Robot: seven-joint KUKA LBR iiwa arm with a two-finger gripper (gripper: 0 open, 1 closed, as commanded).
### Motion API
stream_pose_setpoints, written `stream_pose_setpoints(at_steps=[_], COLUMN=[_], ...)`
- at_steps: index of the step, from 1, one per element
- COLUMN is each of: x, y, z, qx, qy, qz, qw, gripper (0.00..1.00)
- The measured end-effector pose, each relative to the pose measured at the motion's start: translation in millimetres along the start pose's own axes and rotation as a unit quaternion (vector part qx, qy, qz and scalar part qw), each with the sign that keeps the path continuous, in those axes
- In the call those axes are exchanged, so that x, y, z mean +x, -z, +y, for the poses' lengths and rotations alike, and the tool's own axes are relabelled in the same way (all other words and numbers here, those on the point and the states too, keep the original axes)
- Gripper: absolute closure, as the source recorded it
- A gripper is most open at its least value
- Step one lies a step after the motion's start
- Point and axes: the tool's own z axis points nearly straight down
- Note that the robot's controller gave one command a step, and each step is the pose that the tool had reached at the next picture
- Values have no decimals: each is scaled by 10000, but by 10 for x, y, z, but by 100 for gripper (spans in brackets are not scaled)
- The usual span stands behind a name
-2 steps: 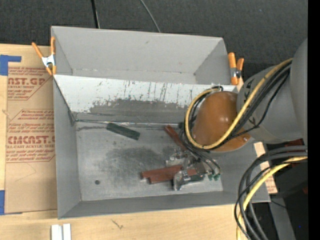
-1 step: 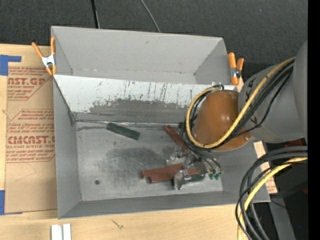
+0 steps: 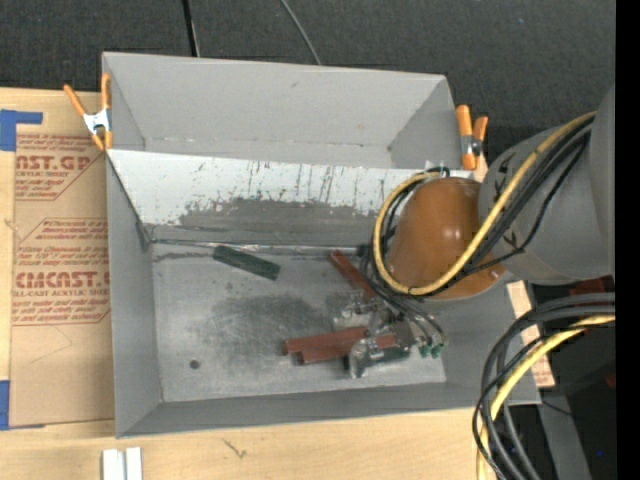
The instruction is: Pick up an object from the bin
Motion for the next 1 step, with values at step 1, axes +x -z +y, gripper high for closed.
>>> stream_pose_setpoints(at_steps=[1], x=[-1], y=[23], z=[1], qx=[0], qy=[1], qz=[-3], qw=[10000], gripper=[100])
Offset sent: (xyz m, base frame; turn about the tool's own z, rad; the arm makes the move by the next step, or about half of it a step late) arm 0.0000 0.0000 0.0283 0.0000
